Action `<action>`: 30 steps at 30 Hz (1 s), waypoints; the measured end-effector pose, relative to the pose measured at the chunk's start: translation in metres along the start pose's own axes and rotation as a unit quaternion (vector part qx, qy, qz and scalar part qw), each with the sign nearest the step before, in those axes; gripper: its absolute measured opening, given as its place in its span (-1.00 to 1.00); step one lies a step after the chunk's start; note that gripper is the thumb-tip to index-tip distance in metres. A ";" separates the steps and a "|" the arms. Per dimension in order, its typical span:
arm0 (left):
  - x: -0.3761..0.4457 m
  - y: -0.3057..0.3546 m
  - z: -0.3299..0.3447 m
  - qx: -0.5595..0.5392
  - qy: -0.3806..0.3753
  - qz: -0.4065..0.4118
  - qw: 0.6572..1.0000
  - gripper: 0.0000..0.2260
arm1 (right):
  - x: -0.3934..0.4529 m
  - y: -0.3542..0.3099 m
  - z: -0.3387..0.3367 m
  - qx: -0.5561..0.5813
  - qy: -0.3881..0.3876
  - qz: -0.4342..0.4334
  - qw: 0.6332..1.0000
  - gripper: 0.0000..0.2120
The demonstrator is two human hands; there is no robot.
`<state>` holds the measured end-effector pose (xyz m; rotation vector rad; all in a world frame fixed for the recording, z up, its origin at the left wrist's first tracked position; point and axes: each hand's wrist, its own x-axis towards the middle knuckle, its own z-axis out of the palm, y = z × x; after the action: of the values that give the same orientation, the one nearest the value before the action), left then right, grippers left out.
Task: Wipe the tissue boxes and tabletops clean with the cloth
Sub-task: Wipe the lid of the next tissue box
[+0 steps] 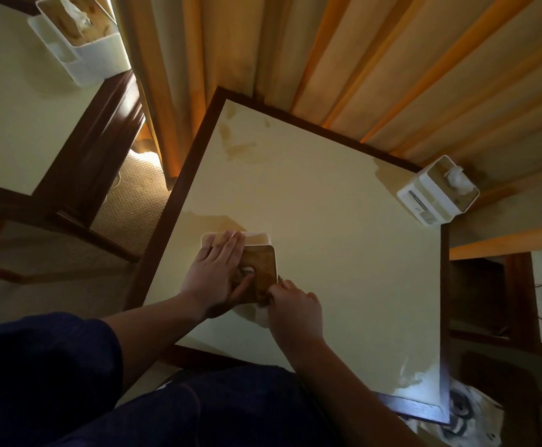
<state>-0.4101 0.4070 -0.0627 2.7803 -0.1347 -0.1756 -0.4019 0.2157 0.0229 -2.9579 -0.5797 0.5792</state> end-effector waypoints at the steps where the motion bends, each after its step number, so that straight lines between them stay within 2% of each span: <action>1: 0.000 -0.001 0.001 -0.003 -0.005 0.000 1.000 -0.26 | 0.005 0.001 -0.006 -0.005 -0.024 -0.008 1.000 -0.86; 3: 0.000 -0.003 0.003 -0.005 -0.007 0.005 1.000 -0.27 | 0.018 0.000 -0.018 -0.028 -0.054 -0.017 0.998 -0.84; 7: 0.000 -0.004 0.004 0.003 0.008 0.019 1.000 -0.28 | 0.048 -0.004 -0.031 -0.063 -0.051 -0.013 0.997 -0.80; 15: 0.000 -0.003 0.003 0.015 0.026 0.023 0.999 -0.29 | 0.087 -0.008 -0.026 -0.055 0.044 0.010 0.997 -0.75; 19: 0.000 -0.003 0.003 -0.009 0.019 0.014 1.000 -0.31 | 0.069 -0.007 -0.003 -0.037 0.104 0.031 0.993 -0.94; 21: 0.001 -0.003 0.003 -0.014 0.017 0.013 1.000 -0.30 | 0.052 -0.005 0.011 -0.018 0.120 0.045 0.992 -0.89; 27: 0.001 -0.005 0.005 0.002 0.036 0.022 0.999 -0.27 | 0.001 0.002 0.021 0.013 0.059 0.039 0.997 -0.83; 30: 0.000 -0.003 0.005 -0.004 0.033 0.013 0.999 -0.28 | -0.003 0.002 0.007 -0.016 0.034 0.025 0.999 -0.89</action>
<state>-0.4103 0.4086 -0.0681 2.7706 -0.1537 -0.0777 -0.4067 0.2129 0.0177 -3.0173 -0.5155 0.4761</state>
